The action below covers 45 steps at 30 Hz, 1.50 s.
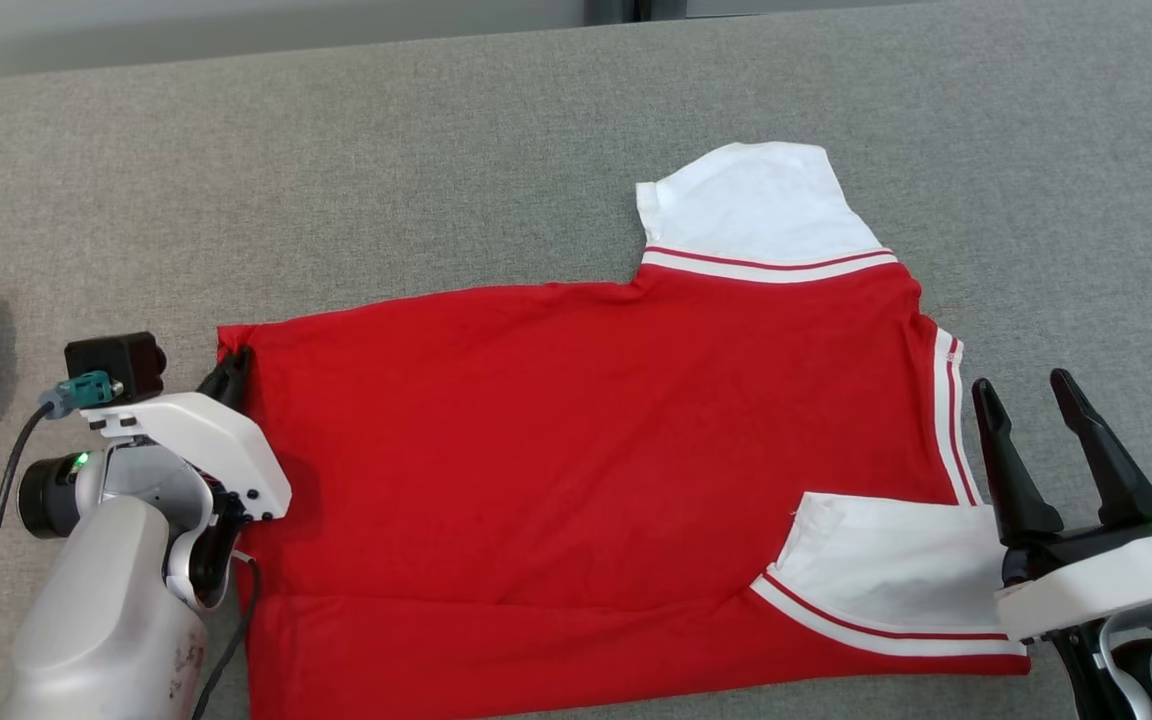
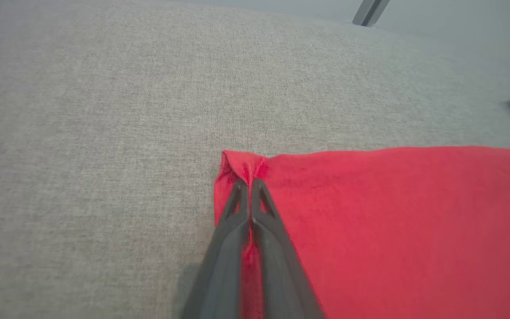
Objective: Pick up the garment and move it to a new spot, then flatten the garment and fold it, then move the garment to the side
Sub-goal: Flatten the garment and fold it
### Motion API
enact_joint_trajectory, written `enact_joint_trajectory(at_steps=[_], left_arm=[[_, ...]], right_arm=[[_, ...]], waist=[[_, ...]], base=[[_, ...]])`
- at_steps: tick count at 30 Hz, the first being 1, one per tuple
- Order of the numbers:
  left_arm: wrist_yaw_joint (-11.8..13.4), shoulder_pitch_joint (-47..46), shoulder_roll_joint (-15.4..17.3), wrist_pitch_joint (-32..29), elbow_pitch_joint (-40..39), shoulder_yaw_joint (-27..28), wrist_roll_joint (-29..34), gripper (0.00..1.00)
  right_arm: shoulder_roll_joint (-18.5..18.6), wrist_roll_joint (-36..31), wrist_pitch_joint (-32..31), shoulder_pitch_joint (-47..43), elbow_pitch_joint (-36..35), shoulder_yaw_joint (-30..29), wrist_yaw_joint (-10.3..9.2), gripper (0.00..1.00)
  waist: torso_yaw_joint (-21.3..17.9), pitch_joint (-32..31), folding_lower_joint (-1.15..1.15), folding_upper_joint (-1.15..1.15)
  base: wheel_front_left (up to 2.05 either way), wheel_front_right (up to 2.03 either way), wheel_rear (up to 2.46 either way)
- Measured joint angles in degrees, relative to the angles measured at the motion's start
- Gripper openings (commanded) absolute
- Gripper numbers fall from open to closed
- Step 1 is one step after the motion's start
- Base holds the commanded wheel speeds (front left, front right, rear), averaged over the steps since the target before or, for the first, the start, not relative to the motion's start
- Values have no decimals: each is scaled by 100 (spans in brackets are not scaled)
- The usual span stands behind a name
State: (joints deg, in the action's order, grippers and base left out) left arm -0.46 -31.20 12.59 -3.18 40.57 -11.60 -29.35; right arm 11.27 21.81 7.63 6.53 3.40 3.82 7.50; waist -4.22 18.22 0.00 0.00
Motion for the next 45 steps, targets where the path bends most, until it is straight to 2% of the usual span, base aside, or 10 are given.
enact_joint_trajectory(at_steps=[12, 23, 29, 35, 45], left_arm=[[-149, -110, -87, 482, 388, -116, 11, 0], [-183, -415, -246, 656, 358, -335, 113, 0], [-200, -583, -313, 673, 267, -465, 168, 0], [-201, -854, -439, 668, 153, -601, 218, 0], [-237, -1233, -662, 787, 179, -784, 221, 0]], right_arm=[[353, 314, 102, 438, 538, 40, -1, 100], [734, 753, 199, 1482, 1352, 474, -1, 100], [1021, 1089, 176, 2308, 1942, 881, 0, 100], [1363, 1501, -132, 3409, 2606, 1426, -1, 100], [1722, 1920, -639, 4493, 3439, 2615, 0, 100]], waist=[[95, -91, 0, 0], [389, 153, 0, 0], [564, 341, 0, 0], [759, 636, 0, 0], [1111, 1056, 0, 0]], base=[[0, 0, 0], [0, 0, 0], [0, 0, 0], [0, 0, 0], [0, 0, 0]])
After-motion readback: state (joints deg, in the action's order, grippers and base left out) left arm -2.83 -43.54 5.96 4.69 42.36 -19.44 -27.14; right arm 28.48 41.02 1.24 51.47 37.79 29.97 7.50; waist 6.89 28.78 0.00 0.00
